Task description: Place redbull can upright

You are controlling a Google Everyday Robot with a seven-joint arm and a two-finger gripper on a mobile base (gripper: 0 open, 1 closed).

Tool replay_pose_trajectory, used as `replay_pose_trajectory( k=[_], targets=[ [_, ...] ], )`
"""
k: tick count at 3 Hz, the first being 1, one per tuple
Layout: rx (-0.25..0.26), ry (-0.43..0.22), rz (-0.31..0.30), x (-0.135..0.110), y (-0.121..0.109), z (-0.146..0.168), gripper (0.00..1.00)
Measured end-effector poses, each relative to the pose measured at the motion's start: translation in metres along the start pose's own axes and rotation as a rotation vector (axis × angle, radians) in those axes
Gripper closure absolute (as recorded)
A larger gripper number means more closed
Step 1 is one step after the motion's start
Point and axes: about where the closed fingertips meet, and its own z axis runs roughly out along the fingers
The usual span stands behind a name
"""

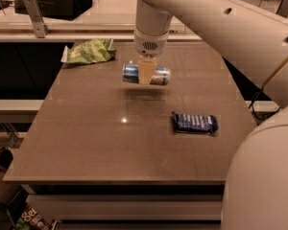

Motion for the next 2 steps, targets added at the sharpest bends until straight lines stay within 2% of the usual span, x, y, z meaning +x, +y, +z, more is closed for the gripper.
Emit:
replay_pose_trajectory(
  k=[2],
  targets=[
    [0.053, -0.126, -0.029, 0.010, -0.023, -0.035, 1.00]
  ],
)
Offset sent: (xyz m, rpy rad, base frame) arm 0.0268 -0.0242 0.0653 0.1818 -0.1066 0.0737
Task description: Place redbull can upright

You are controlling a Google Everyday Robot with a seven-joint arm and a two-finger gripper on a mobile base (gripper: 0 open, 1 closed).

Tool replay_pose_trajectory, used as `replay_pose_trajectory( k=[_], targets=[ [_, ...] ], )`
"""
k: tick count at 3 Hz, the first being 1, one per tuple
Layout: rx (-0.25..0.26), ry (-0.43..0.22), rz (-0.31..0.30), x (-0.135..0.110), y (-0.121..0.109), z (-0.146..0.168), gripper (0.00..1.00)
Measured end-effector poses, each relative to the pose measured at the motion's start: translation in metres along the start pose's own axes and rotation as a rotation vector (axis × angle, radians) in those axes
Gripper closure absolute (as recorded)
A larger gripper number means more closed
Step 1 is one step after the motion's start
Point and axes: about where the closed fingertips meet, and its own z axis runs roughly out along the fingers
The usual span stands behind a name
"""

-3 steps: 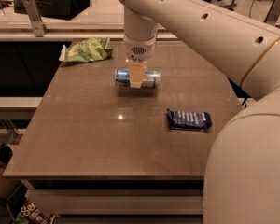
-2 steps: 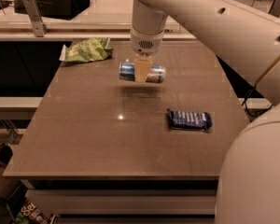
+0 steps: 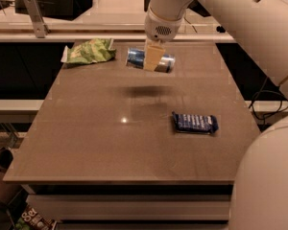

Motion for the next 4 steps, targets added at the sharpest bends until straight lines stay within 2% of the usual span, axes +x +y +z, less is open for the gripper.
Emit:
replay_pose_trajectory(
  k=[1, 2, 4],
  targets=[
    [0.025, -0.065, -0.013, -0.003, -0.011, -0.010, 1.00],
    [0.046, -0.158, -0.020, -0.007, -0.018, -0.010, 1.00],
    [0.074, -0.353, 0.005, -0.012, -0.020, 0.000, 1.00]
  ],
)
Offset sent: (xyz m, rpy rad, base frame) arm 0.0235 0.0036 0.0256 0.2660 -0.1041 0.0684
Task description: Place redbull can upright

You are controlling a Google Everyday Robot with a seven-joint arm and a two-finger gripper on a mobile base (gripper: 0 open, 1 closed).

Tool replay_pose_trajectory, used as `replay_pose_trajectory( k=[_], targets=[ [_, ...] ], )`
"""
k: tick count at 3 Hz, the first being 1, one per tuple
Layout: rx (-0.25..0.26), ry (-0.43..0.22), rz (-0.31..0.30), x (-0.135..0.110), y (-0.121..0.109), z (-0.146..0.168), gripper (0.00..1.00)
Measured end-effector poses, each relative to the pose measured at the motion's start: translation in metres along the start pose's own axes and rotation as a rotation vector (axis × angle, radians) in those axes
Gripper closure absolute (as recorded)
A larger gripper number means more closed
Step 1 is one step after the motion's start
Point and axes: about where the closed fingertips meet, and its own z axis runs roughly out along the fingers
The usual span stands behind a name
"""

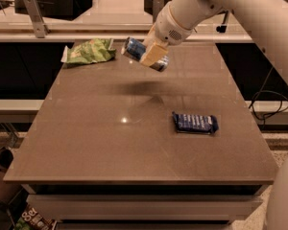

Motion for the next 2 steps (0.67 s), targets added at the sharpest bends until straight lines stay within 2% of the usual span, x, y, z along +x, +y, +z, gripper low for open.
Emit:
replay_pose_trajectory(
  k=[2],
  targets=[
    [0.049, -0.125, 0.032, 0.0048, 0.0055, -0.0063, 1.00]
  ],
)
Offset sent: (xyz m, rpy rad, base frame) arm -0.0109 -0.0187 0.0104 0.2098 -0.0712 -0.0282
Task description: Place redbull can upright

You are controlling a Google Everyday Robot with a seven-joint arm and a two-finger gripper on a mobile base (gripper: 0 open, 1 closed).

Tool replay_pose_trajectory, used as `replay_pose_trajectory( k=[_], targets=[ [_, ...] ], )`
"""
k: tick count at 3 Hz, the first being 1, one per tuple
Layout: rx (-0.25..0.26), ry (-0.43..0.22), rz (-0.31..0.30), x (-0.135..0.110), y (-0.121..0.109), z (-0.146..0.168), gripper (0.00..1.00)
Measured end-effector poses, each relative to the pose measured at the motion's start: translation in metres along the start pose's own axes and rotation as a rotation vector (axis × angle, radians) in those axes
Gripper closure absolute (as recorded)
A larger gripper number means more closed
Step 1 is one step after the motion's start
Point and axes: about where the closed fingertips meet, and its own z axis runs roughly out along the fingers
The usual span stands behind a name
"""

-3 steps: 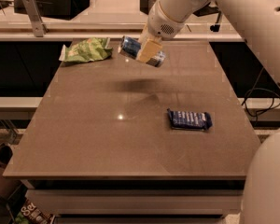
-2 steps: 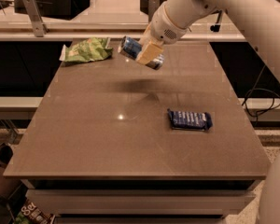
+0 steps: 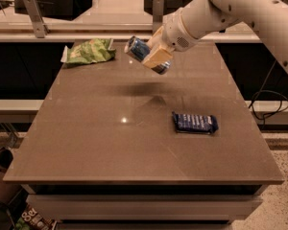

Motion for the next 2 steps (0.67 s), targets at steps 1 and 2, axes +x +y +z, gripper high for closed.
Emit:
replay_pose_trajectory(
  k=[1, 2],
  targets=[
    [0.023, -0.072, 0.001, 0.0000, -0.0037, -0.0110, 1.00],
    [0.023, -0.147, -0.003, -0.0015, -0.0124, -0.0125, 1.00]
  ],
)
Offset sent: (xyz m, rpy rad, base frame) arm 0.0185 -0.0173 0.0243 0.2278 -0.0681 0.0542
